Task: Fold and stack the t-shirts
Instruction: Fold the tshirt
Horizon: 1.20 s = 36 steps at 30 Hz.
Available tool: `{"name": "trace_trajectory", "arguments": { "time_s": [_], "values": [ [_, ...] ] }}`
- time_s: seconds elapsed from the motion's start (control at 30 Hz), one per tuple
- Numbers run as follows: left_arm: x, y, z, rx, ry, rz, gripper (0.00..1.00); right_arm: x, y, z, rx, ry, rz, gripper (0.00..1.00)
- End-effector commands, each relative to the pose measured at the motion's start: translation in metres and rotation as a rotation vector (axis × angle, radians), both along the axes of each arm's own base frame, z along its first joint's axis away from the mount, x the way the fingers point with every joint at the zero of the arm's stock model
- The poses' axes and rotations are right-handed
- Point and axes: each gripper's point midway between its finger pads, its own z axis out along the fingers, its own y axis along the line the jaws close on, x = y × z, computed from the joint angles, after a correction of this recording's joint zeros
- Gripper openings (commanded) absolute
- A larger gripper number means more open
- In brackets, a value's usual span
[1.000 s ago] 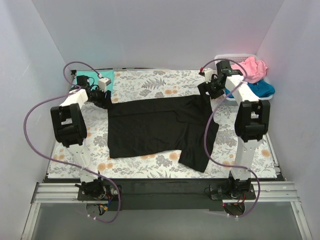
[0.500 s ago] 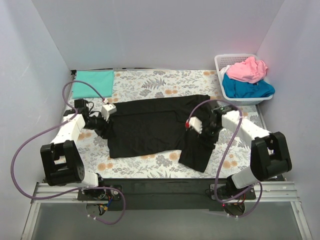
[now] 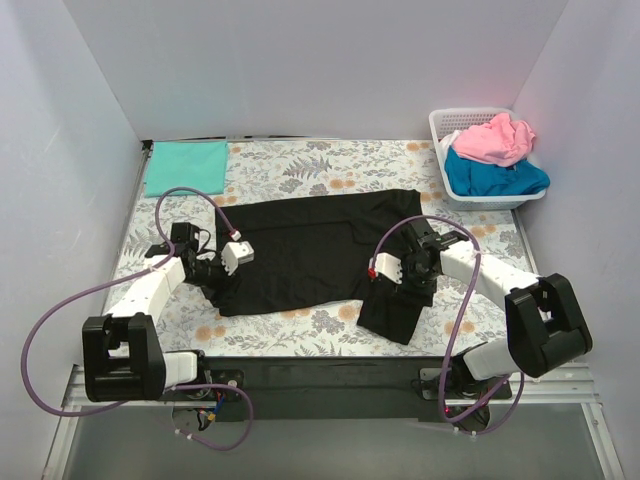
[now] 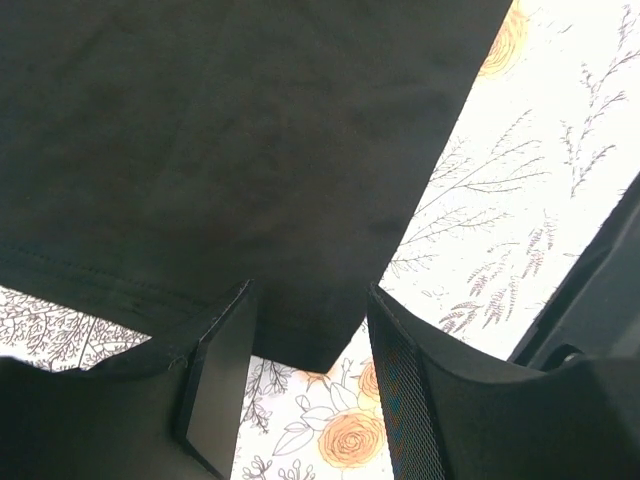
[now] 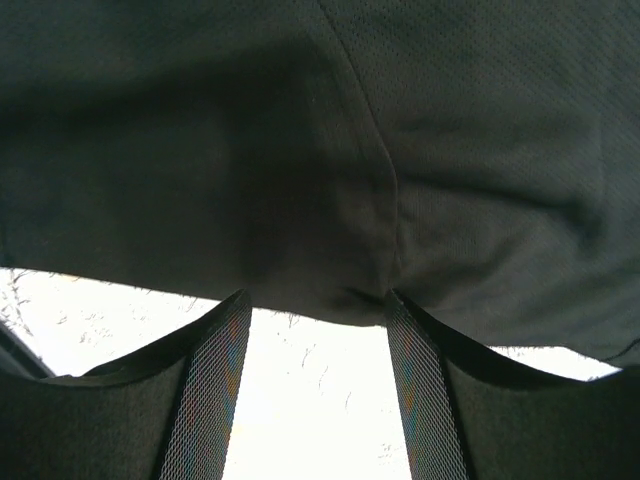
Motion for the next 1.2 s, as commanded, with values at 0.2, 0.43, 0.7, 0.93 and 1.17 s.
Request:
{"name": "trace_trajectory", "arguments": {
  "time_s": [0.2,0.43,0.7,0.93,1.17],
  "values": [
    [0.008,0.000,-0.009,0.091,-0.115,-0.081,0.47,-0.007,-0.004,-0.029,-0.022,0.024,0.051,0.58],
    [-0.011,0.003,-0.017,0.148,-0.137,-0.201,0.45,-0.020,-0.004,-0.035,-0.018,0.051,0.047,0.42],
    [-0.033,0.022,-0.040,0.250,-0.144,-0.265,0.43,-0.030,-0.005,-0.039,-0.032,0.073,0.033,0.24],
    [-0.034,0.024,-0.046,0.264,-0.136,-0.271,0.31,-0.031,-0.003,-0.023,-0.017,0.071,0.022,0.34],
    [-0.035,0.020,-0.043,0.242,-0.129,-0.274,0.28,-0.035,0.005,-0.007,0.031,0.083,0.030,0.42]
  ]
}}
